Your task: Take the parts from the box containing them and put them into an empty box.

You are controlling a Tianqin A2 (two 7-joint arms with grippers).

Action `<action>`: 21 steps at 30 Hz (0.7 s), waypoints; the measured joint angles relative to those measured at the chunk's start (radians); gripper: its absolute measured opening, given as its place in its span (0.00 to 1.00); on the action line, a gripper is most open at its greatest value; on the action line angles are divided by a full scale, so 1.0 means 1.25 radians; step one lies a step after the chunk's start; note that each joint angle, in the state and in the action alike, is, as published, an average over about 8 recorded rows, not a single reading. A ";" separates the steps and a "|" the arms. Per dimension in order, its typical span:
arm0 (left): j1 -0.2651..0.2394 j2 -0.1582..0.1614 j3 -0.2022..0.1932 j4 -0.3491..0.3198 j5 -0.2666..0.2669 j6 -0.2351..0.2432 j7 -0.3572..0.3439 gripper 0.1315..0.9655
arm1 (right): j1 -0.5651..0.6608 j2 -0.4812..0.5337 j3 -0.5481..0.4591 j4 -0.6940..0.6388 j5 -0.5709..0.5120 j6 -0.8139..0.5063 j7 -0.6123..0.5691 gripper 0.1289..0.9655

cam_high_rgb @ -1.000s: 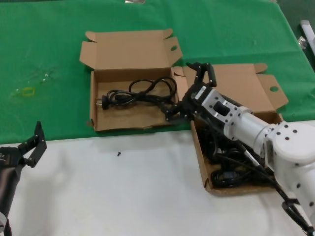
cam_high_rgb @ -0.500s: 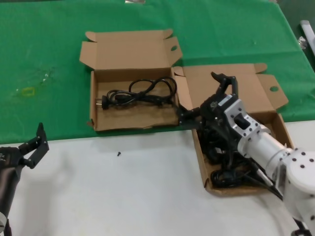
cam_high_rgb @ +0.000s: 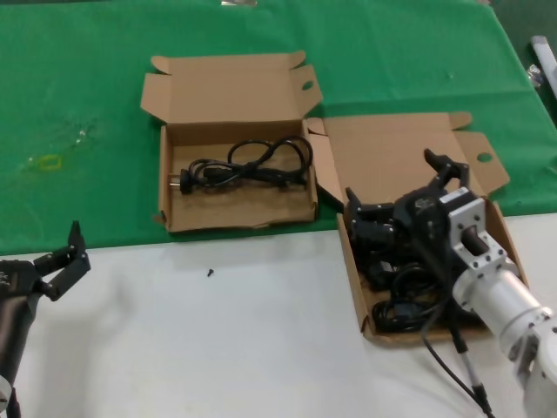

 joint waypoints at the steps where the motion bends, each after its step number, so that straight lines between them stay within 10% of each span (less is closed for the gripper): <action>1: 0.000 0.000 0.000 0.000 0.000 0.000 0.000 0.80 | -0.010 0.001 0.004 0.009 0.003 0.007 0.007 1.00; 21: 0.000 0.000 0.000 0.000 0.000 0.000 0.000 0.99 | -0.139 0.011 0.052 0.124 0.039 0.099 0.097 1.00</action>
